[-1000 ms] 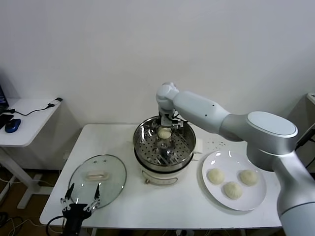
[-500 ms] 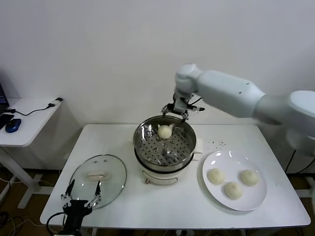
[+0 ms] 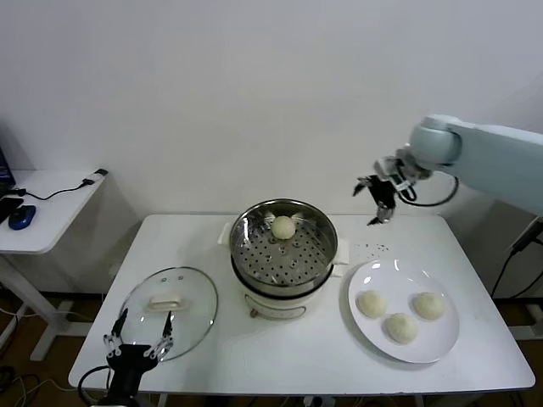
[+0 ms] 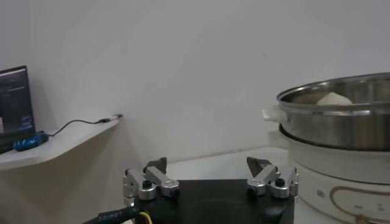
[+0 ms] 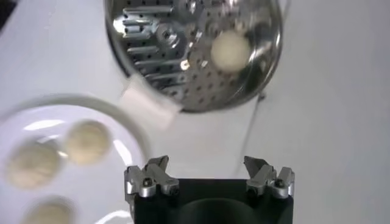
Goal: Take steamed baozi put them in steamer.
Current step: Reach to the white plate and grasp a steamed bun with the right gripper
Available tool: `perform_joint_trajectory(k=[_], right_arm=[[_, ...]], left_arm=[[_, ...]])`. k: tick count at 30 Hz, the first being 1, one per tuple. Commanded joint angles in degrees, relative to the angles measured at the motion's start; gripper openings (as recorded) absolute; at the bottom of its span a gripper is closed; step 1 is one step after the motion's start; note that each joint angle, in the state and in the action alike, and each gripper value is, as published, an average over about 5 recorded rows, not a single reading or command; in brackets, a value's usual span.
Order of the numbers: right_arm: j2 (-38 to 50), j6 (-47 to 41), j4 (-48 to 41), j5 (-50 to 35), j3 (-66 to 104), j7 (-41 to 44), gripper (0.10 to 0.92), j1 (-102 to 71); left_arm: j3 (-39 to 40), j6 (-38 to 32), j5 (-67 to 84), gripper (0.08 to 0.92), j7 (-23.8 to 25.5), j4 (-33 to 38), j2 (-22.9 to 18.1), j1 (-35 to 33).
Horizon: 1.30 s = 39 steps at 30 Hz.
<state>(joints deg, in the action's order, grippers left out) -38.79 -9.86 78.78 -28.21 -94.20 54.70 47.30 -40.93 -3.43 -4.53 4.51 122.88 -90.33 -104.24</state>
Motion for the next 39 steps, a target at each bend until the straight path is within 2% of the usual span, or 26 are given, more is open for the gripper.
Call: perform_joint_trajectory(k=[1,7,15,25,39], right_arm=[[10.0,-9.2,5.2,-2.0,-1.5,3.3,0.823,-5.1],[8.2,-8.9,4.5,5.1,7.3,3.3,0.823,-18.1],[3.4,-9.4,-0.2,7.0,15.2,-0.1,0.823,-29.9],[-1.6,-9.3,-6.3,7.6,19.4,-1.2,0.823,-34.8],[-4.2,-9.3,-8.8,8.7,20.6,-1.4,0.823,-37.0]], left_arm=[[0.0,-0.3,0.1,0.823,0.0,-0.2,0.2,-0.1],[-0.1,-0.6,1.9,0.823,0.1,-0.2,0.1,-0.3],[-0.2,-0.7,1.8,0.823,0.1,-0.8,0.1,-0.4],[-0.5,-0.7,1.9,0.823,0.0,-1.7,0.1,-0.7],[-0.8,-0.8,1.8,0.823,-0.1,-2.3,-0.1,-0.6]])
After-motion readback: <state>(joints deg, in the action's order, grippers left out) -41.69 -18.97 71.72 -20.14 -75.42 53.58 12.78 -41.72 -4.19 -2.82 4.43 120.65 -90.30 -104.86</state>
